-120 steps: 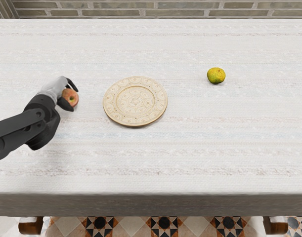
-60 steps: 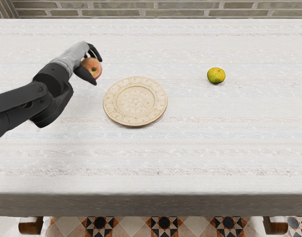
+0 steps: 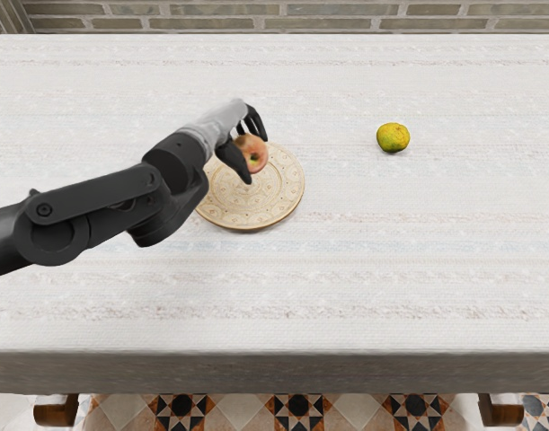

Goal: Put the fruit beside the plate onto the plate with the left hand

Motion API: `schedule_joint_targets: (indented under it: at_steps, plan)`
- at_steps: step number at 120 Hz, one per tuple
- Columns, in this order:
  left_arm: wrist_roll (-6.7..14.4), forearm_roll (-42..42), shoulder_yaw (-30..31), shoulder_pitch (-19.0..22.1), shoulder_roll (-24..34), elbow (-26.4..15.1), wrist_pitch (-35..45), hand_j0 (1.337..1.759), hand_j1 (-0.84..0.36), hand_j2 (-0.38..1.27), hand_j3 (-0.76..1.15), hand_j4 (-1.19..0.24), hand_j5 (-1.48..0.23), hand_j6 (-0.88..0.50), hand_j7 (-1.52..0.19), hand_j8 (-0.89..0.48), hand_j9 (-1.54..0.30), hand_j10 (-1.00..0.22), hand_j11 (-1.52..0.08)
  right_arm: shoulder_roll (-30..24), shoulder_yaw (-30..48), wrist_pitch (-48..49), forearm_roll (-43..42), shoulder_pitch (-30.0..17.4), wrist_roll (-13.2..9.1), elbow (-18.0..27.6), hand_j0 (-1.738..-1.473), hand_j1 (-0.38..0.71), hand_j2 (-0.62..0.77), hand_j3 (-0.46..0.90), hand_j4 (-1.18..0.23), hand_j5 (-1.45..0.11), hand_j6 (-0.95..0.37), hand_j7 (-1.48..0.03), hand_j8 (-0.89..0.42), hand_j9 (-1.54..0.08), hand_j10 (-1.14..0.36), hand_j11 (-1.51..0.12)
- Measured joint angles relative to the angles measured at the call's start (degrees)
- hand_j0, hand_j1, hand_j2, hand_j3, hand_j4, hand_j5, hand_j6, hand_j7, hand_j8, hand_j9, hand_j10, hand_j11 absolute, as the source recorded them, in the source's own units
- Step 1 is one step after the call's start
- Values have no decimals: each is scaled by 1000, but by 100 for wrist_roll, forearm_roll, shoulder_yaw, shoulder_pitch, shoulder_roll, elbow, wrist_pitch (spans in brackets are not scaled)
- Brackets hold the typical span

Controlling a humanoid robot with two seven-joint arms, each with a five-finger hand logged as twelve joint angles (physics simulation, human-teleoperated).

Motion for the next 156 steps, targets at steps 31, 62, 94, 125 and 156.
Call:
schedule_joint_targets:
  at_steps: [31,62,94,125,156]
  plan:
    - [0,34,47,54,-9,138,92,1656,-17,260,0,-417,-579,-290,-573,-259,-569,-376,-570,0,1,0,-1,4,0,0,-1658,-349,0,0,0,0,0,0,0,0,0,0]
    - [0,-262,-259,43,491,-117,128,1658,211,81,0,-150,-202,-115,-201,-106,-199,-138,-200,0,3,1,-1,6,0,0,-1658,-349,0,0,0,0,0,0,0,0,0,0]
    - [0,-4874,-1461,121,2795,-896,-2812,1658,294,26,0,-57,-75,-47,-74,-45,-74,-53,-74,0,6,34,7,37,0,9,-1658,-349,0,0,0,0,0,0,0,0,0,0]
    - [0,-9345,-1744,1187,4186,-863,-4922,1658,316,10,0,-30,-40,-27,-40,-27,-40,-29,-40,0,13,44,14,66,0,10,-1658,-349,0,0,0,0,0,0,0,0,0,0]
    - [0,-10358,-1705,1448,4724,-613,-5134,1658,324,5,0,-17,-27,-16,-27,-16,-27,-18,-27,0,6,38,9,75,-2,20,-1658,-349,0,0,0,0,0,0,0,0,0,0]
